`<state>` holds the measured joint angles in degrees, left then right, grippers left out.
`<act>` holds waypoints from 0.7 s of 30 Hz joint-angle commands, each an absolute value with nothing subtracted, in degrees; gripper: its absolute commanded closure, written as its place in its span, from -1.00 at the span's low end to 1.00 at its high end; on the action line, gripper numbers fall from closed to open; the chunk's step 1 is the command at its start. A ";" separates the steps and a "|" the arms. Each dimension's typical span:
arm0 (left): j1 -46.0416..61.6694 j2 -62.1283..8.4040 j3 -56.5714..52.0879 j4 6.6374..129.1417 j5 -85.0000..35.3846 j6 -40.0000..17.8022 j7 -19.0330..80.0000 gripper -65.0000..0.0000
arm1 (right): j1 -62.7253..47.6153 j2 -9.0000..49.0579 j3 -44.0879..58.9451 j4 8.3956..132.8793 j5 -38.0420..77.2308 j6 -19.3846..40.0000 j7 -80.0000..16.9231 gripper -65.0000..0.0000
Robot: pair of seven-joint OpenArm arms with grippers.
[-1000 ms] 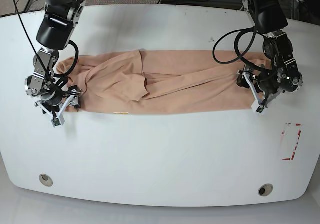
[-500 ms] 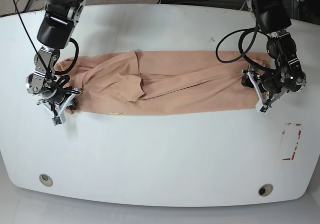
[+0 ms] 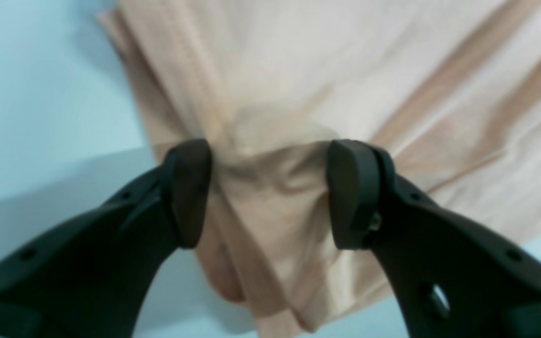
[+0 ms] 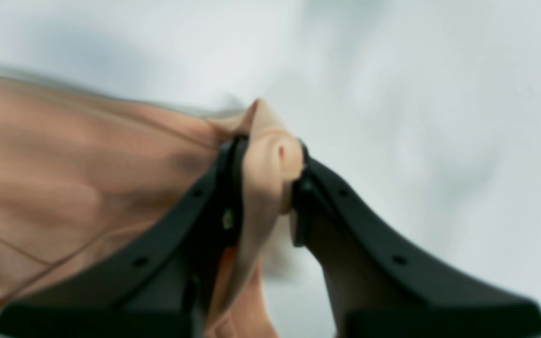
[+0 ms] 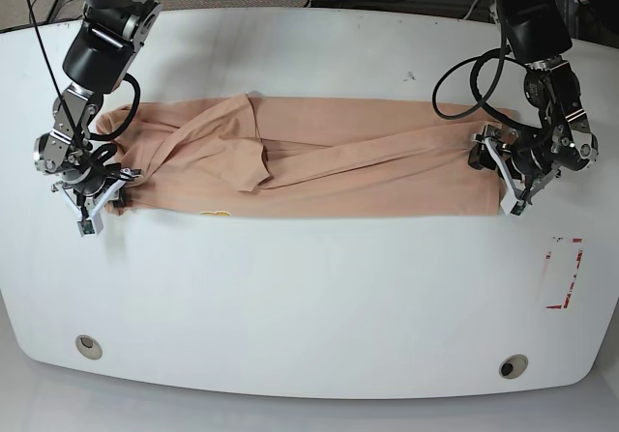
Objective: Layout the t-shirt on the table in an organized manner, then fold the t-shirt properly
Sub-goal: 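Grasp the shirt's ends with both grippers and pull them apart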
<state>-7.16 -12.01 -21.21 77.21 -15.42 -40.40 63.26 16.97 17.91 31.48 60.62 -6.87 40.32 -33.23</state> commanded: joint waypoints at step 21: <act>-7.25 -12.70 -21.32 74.07 -13.23 -40.00 63.52 -0.15 | 18.33 18.86 31.78 61.58 -6.11 40.00 -31.96 0.68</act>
